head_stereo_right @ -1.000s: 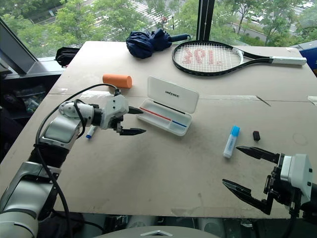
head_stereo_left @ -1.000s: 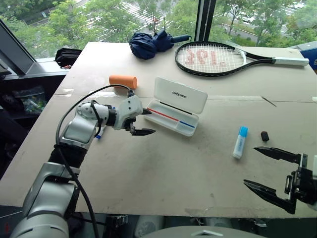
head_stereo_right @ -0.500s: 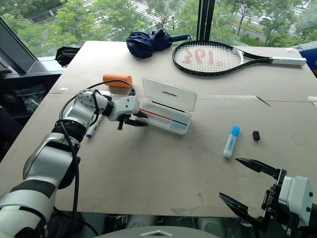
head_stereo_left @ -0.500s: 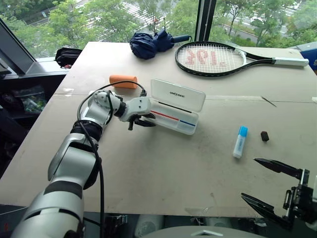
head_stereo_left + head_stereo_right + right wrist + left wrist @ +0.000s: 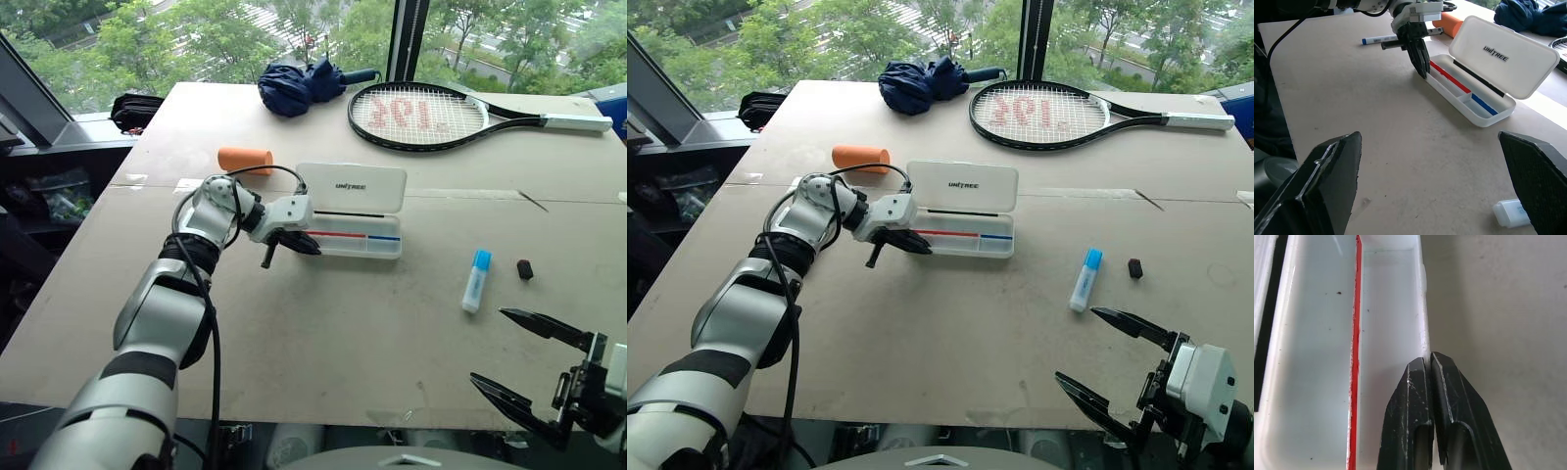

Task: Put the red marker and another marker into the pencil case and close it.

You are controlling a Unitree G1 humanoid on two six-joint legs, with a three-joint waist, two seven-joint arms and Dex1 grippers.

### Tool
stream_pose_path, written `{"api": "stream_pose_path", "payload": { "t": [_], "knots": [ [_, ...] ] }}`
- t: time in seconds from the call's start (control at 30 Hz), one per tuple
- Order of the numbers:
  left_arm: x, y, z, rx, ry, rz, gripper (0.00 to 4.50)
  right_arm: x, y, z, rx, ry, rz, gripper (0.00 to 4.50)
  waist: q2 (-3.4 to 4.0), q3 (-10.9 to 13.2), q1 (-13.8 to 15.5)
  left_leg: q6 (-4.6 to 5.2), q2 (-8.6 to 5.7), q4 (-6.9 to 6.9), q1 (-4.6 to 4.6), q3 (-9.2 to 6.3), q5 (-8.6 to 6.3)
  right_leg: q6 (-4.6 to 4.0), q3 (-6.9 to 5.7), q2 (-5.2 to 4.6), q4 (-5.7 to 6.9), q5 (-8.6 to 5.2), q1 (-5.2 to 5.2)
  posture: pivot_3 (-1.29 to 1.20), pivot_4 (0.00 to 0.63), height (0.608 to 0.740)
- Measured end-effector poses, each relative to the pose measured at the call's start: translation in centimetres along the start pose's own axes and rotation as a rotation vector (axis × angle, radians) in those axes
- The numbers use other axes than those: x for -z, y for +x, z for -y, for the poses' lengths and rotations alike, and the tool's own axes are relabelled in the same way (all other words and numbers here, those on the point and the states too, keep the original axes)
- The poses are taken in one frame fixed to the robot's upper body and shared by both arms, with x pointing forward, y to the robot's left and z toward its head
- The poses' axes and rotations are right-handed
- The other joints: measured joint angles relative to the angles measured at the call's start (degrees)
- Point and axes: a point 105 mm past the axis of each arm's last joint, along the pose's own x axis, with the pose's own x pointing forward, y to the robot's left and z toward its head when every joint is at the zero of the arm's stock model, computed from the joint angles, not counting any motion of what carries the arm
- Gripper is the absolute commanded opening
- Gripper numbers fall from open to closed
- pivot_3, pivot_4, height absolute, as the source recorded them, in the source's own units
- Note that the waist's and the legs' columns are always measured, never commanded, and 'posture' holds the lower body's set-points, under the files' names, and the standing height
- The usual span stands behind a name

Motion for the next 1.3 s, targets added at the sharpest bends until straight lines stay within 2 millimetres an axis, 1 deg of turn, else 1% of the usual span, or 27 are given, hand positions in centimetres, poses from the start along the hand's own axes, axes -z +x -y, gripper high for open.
{"api": "stream_pose_path", "payload": {
  "t": [0.07,0.13,0.3,0.37,0.5,0.67,0.8,0.87,0.9,0.93,0.97,1.0,1.03,1.07,1.17,1.2,1.3],
  "knots": [
    [-0.8,1.2,0.9,0.019,0.003,0.014,0.09,0.1,-0.1,-0.1,0.009,0.008,-0.004,4.50,0.02,0.0,0.0,0.00,0.05,0.00,0.01,-0.01,0.00,0.00,0.01,0.00,0.02,0.00,0.00,0.00,0.150,0.730],
    [-1.6,2.0,1.2,0.007,-0.015,0.019,0.09,0.2,-0.2,-0.1,0.018,0.011,-0.003,4.50,0.02,0.0,0.0,0.00,0.05,0.00,0.02,-0.01,0.00,0.00,0.01,0.00,0.03,0.00,0.00,0.00,0.150,0.730],
    [-4.3,3.8,1.0,-0.057,-0.026,0.023,0.09,0.5,-0.4,0.0,0.040,0.016,-0.015,4.50,0.02,0.0,0.1,0.00,0.03,0.03,0.01,-0.01,0.00,0.00,0.02,0.00,0.04,0.00,0.01,0.00,0.150,0.730],
    [-4.8,4.2,1.1,-0.072,-0.036,0.026,0.09,0.6,-0.5,0.0,0.045,0.022,-0.020,4.50,0.04,0.0,0.0,0.00,0.05,0.02,0.03,-0.01,0.00,0.00,0.02,0.03,0.05,0.00,0.01,0.00,0.150,0.730],
    [-5.1,5.3,2.1,-0.058,-0.055,0.023,0.09,1.0,-0.9,0.1,0.062,0.039,-0.038,4.50,0.10,0.0,-0.1,0.00,0.08,0.01,0.05,0.01,0.00,-0.01,0.03,0.05,0.06,-0.01,0.01,0.00,0.150,0.730],
    [-6.2,5.5,2.8,-0.074,-0.052,0.007,0.09,1.3,-1.6,0.5,0.092,0.037,-0.064,4.50,0.09,0.0,0.1,0.00,0.07,0.01,0.04,0.02,0.00,-0.02,0.05,0.03,0.03,-0.01,0.01,0.00,0.150,0.730],
    [-7.5,5.4,4.1,-0.078,-0.047,0.005,0.09,1.3,-1.6,0.5,0.095,0.041,-0.061,4.50,0.10,0.0,0.1,0.00,0.08,0.01,0.04,0.02,0.00,-0.02,0.06,0.03,0.04,-0.02,0.01,0.00,0.150,0.730],
    [-8.5,5.5,4.9,-0.069,-0.040,0.010,0.09,1.3,-1.6,0.6,0.096,0.041,-0.061,4.50,0.11,0.0,0.1,0.00,0.08,0.01,0.04,0.02,0.00,-0.02,0.07,0.03,0.03,-0.02,0.01,0.00,0.150,0.730],
    [-8.8,5.6,5.3,-0.062,-0.047,0.013,0.64,1.3,-1.6,0.6,0.097,0.041,-0.061,4.50,0.11,0.0,0.1,0.00,0.08,0.02,0.04,0.02,0.00,-0.02,0.07,0.02,0.03,-0.02,0.01,0.00,0.150,0.730],
    [-9.2,5.5,5.5,-0.060,-0.054,0.019,0.86,1.3,-1.6,0.6,0.097,0.041,-0.061,4.50,0.11,0.0,0.1,0.00,0.08,0.02,0.03,0.02,0.00,-0.02,0.07,0.02,0.02,-0.02,0.01,0.00,0.150,0.730],
    [-9.7,5.4,5.8,-0.061,-0.053,0.029,1.37,1.3,-1.6,0.6,0.097,0.041,-0.061,4.50,0.11,0.0,0.1,0.00,0.08,0.02,0.04,0.03,0.00,-0.02,0.08,0.02,0.02,-0.02,0.01,0.00,0.150,0.730],
    [-10.1,5.3,6.0,-0.063,-0.056,0.039,1.75,1.3,-1.6,0.6,0.098,0.040,-0.061,4.50,0.12,0.0,0.1,0.00,0.08,0.01,0.04,0.03,0.00,-0.02,0.08,0.02,0.03,-0.02,0.01,0.00,0.150,0.730],
    [-10.1,5.2,6.0,-0.065,-0.059,0.040,1.96,1.3,-1.6,0.6,0.098,0.040,-0.061,4.50,0.12,0.0,0.1,0.00,0.08,0.02,0.04,0.03,0.00,-0.03,0.07,0.03,0.03,-0.02,0.01,0.00,0.150,0.730],
    [-10.1,4.9,5.8,-0.074,-0.066,0.044,2.40,1.2,-1.6,0.6,0.098,0.039,-0.059,4.50,0.12,0.0,0.1,0.00,0.09,0.01,0.05,0.02,0.00,-0.03,0.07,0.04,0.04,-0.02,0.01,0.00,0.150,0.730],
    [-9.1,2.6,4.9,-0.135,-0.118,0.055,2.40,1.2,-1.6,0.6,0.097,0.035,-0.057,4.50,0.16,0.0,-0.1,0.00,0.13,0.00,0.09,0.04,0.00,-0.03,0.07,0.06,0.04,-0.03,0.00,0.00,0.150,0.730],
    [-9.0,2.4,4.8,-0.142,-0.124,0.060,2.40,1.2,-1.6,0.7,0.097,0.034,-0.056,4.50,0.17,0.0,-0.1,0.00,0.14,0.00,0.09,0.04,0.00,-0.04,0.07,0.06,0.03,-0.03,0.00,0.00,0.150,0.730],
    [-7.7,0.7,4.7,-0.225,-0.220,0.159,2.40,0.9,-1.2,0.8,0.087,0.016,-0.038,4.50,0.18,0.0,0.0,0.00,0.14,0.00,0.07,0.04,0.00,-0.03,0.07,0.00,0.01,-0.02,0.00,0.00,0.150,0.730]
  ]
}}
